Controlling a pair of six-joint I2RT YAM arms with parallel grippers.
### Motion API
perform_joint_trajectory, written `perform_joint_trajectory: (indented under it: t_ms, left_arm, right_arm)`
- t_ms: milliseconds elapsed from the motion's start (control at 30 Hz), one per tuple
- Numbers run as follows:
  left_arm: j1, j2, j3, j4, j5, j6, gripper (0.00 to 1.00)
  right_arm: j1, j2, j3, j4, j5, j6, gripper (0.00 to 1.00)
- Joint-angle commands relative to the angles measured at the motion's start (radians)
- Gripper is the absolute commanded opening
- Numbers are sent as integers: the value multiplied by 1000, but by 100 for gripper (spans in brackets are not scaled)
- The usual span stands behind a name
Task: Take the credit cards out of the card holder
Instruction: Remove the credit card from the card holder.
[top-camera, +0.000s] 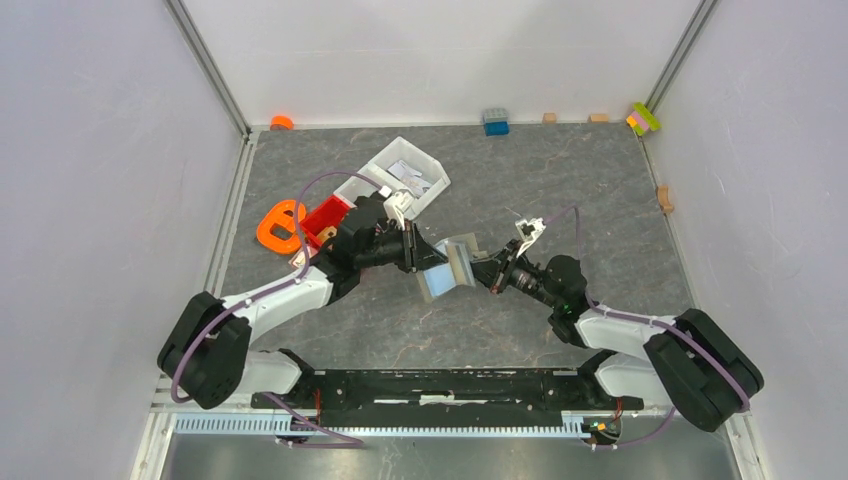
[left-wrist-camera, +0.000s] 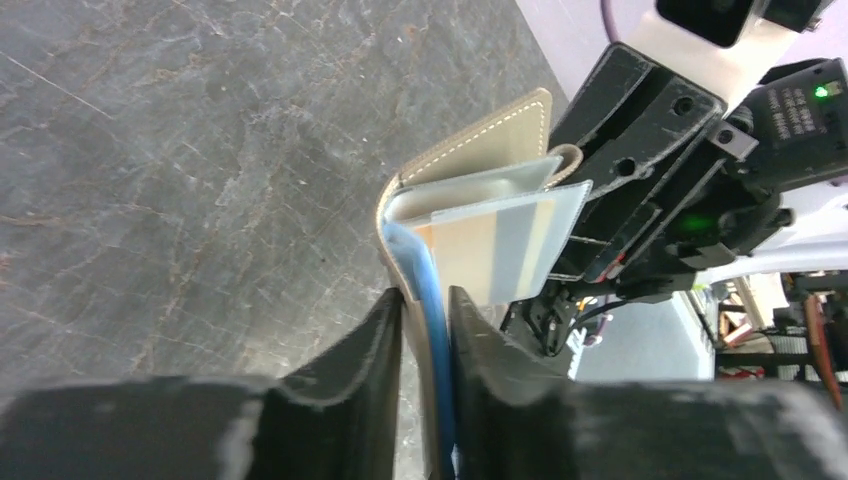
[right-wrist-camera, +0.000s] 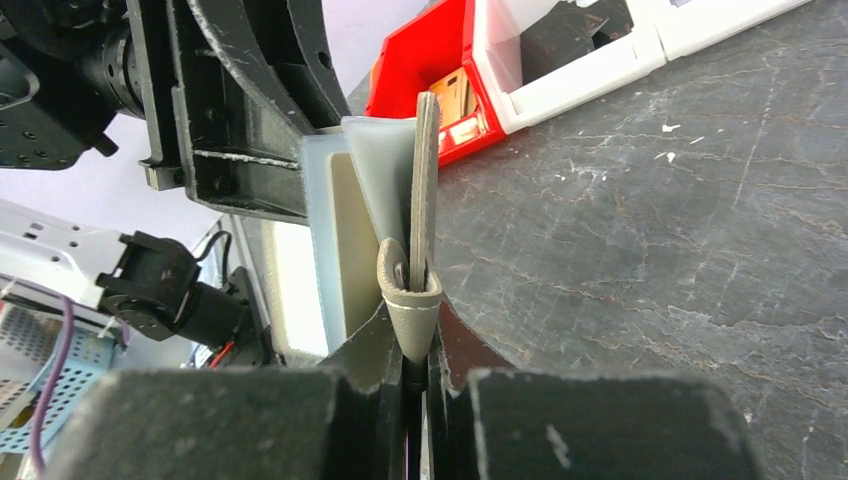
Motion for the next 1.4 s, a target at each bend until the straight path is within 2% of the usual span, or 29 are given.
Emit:
perform_joint_trajectory:
  t_ms: [0, 100, 200, 533, 667, 833, 1067, 1267, 1367]
  left_arm:
    - [1, 22, 33, 66, 46, -16, 19]
    - [1, 36, 45, 28, 16, -6, 9]
    - [1, 41, 49, 18, 4, -2, 8]
    - [1, 61, 63, -4, -13, 15, 37]
    - [1, 73, 61, 33, 27, -1, 44]
    - [0, 61, 44, 101, 79, -28, 68]
    - [-3, 30, 25, 110, 62, -20, 95]
    - [-19, 94, 55, 111, 90, -30, 96]
    - [-20, 103, 60, 105, 89, -32, 93]
  right_arm:
    - [52, -50, 64, -147, 118, -107, 0]
    - [74, -85, 64, -177, 162, -135, 0]
    - [81, -111, 61, -181, 166, -144, 0]
    - [124, -117, 78, -200, 182, -160, 0]
    - [147, -95, 92, -226, 229, -170, 0]
    - [164, -95, 130, -355, 363, -185, 0]
    - [166, -149, 110, -382, 484, -152, 0]
    - [218, -147, 119, -358, 540, -128, 0]
    - [243, -143, 129, -357, 548, -143, 0]
